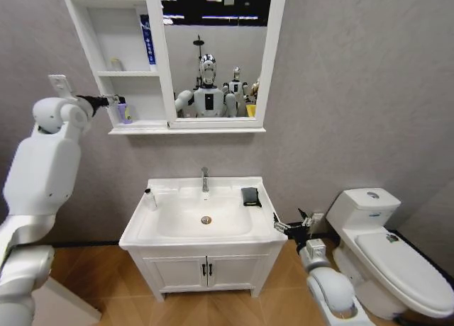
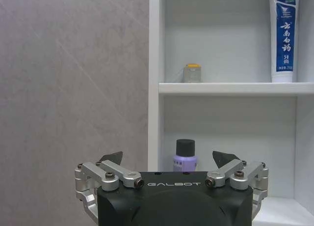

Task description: Move facial cleanser and shampoo from washbasin to cabinet, then wipe washbasin with towel.

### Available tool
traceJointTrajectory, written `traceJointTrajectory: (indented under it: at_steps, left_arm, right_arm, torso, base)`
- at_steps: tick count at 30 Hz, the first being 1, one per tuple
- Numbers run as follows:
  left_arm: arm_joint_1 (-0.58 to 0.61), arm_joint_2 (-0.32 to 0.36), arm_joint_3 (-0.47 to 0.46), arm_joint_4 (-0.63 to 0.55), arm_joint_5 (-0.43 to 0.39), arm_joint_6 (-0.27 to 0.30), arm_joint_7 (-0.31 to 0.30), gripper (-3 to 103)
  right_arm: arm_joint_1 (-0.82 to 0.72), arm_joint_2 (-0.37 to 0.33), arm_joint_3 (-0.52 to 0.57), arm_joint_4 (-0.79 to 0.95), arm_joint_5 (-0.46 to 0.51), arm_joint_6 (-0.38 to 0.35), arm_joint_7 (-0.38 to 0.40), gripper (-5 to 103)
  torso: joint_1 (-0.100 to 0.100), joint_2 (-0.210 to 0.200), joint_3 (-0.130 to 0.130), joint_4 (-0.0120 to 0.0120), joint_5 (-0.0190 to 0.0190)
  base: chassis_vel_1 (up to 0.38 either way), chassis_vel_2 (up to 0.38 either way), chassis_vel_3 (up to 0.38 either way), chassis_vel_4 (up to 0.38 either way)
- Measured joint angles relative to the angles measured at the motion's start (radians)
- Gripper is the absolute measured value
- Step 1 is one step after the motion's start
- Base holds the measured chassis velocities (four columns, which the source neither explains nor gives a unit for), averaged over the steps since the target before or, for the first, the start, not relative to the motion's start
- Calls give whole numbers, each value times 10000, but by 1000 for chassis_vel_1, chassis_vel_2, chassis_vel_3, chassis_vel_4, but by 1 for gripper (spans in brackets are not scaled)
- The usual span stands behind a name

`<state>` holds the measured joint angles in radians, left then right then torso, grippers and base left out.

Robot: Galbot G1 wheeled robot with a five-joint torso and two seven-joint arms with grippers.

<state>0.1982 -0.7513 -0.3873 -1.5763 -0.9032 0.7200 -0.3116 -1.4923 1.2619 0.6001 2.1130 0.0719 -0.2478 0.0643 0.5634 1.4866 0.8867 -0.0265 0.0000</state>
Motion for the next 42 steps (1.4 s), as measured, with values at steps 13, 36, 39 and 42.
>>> traceJointTrajectory:
  at_steps: [13,36,39,42]
  left_arm:
    - [7351,-922,-2856,-4295,827,-1521,-647,100]
    - [9536,-4649,-1791,-928,5496,-5031,1738,100]
    - [9068,-4763,-1612,-307,5682,-5127,1824,100]
    - [8641,-4781,-1560,196,5798,-5147,1983,100]
  right_arm:
    - [-34,186,80,87,-48,-27,112,100]
    - [59,286,127,-292,-132,176,121,100]
    - [64,309,139,-312,-158,202,122,100]
    - [50,329,172,-320,-197,229,129,100]
  torso:
    - [-1,1,0,5,-4]
    - [1,0,2,2,1]
    - [1,0,2,1,1]
    - [1,0,2,0,1]
  base:
    - [0,0,0,0]
    - [0,0,0,0]
    - [0,0,0,0]
    - [0,0,0,0]
